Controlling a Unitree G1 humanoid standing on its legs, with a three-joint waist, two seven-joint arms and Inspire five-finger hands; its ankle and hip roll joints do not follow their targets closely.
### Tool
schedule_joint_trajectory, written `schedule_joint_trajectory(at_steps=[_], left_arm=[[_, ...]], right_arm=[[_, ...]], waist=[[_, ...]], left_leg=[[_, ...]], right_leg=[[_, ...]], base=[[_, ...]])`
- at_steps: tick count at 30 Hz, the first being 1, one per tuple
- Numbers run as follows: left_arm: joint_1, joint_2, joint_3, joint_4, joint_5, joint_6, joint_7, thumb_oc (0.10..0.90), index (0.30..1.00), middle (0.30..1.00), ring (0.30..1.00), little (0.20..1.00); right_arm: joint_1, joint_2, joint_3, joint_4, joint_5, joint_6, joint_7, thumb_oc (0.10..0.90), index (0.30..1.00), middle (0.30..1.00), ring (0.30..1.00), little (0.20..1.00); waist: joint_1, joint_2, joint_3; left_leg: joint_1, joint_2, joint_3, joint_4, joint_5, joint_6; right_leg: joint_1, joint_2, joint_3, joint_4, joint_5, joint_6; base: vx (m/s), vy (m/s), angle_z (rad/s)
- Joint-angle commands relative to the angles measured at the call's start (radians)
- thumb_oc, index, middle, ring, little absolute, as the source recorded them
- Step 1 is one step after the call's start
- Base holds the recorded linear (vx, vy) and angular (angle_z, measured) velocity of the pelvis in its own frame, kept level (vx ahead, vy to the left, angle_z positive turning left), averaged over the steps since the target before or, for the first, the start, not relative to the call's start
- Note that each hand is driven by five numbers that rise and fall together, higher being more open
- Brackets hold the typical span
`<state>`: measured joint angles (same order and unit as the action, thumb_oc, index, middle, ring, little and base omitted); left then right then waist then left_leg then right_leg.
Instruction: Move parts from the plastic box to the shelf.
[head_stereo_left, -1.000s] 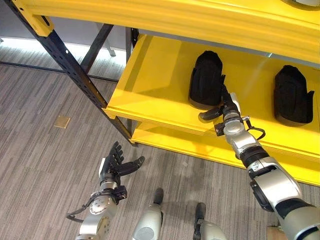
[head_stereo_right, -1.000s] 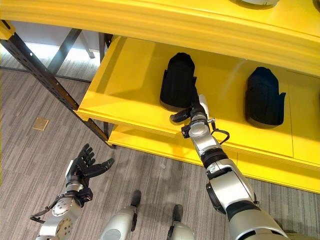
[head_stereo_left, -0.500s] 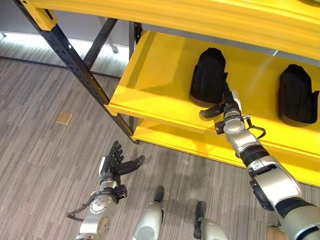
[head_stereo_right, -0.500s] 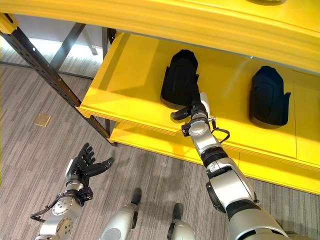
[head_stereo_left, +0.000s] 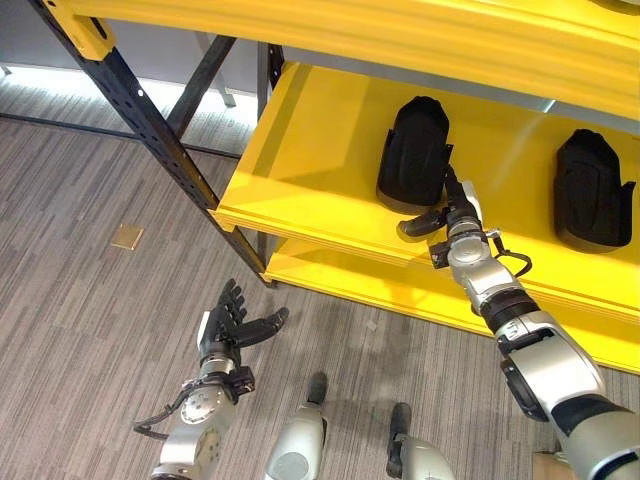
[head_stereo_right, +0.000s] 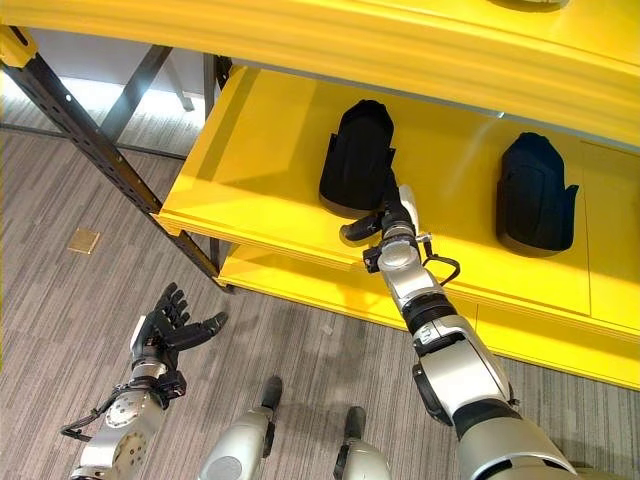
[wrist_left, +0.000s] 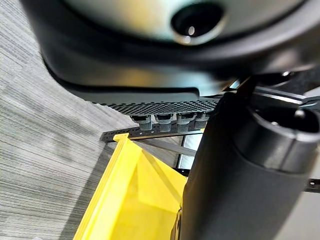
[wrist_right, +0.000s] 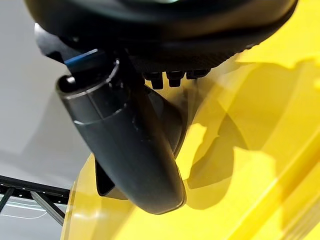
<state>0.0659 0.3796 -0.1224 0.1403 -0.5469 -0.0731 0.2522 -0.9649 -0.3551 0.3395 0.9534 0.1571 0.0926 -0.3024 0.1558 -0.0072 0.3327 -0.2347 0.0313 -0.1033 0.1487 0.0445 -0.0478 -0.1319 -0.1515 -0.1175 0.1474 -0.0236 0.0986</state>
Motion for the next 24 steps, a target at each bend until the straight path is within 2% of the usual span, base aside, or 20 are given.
schedule_joint_trajectory(at_steps=[1, 24], left_arm=[[0.002, 0.075, 0.014, -0.091, -0.006, -0.105, 0.001, 0.900, 1.000, 1.000, 1.000, 1.000], [0.004, 0.054, 0.016, -0.063, -0.003, -0.086, -0.010, 0.900, 1.000, 1.000, 1.000, 1.000]], right_arm=[[-0.103, -0.038, -0.004, -0.087, -0.046, -0.066, -0.025, 0.900, 1.000, 1.000, 1.000, 1.000], [-0.023, -0.072, -0.037, -0.187, -0.044, -0.082, -0.015, 0.900, 1.000, 1.000, 1.000, 1.000]], waist=[[-0.008, -0.075, -0.082], [-0.042, -0.097, -0.159]], left_leg=[[-0.044, 0.072, 0.015, 0.106, -0.127, -0.022], [0.050, 0.103, 0.027, 0.037, -0.120, -0.033]], right_leg=[[0.028, -0.151, 0.017, -0.016, -0.001, 0.066], [0.089, -0.126, 0.025, -0.043, -0.018, 0.065]], base=[[0.00, 0.000, 0.00], [0.01, -0.009, -0.01]])
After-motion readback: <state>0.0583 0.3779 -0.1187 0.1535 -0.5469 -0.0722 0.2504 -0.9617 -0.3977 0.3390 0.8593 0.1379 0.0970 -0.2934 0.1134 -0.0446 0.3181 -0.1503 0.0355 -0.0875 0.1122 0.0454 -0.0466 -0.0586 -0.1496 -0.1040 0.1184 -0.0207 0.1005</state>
